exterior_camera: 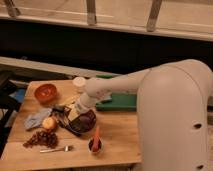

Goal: Wipe purple bowl with eraser

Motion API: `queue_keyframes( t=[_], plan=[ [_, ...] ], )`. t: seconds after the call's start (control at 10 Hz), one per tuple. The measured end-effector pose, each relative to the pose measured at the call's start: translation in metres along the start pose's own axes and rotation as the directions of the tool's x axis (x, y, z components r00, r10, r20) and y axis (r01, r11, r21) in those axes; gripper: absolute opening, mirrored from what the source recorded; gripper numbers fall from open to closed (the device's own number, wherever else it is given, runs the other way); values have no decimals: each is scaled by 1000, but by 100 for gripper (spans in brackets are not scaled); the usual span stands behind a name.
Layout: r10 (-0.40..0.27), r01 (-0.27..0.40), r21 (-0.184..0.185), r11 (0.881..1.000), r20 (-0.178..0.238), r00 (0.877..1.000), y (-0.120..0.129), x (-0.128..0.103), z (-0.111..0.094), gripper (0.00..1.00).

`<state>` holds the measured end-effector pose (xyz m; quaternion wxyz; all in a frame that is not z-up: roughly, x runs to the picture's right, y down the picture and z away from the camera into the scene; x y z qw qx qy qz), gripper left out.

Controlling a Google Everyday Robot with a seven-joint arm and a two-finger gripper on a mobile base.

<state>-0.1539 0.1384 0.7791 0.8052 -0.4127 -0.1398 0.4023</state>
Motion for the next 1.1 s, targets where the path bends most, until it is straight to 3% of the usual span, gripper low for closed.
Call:
queue_keyframes(
  t=[0.2,0.7,0.9,1.1],
  plan=[
    [16,-15,25,1000,-14,1000,-5,4,2,12],
    [74,-73,116,991,-8,997,-76,-7,-19,12],
    [82,-82,124,989,4,997,-88,-13,-24,12],
    [70,-70,99,993,11,998,-80,-13,-24,12]
  ],
)
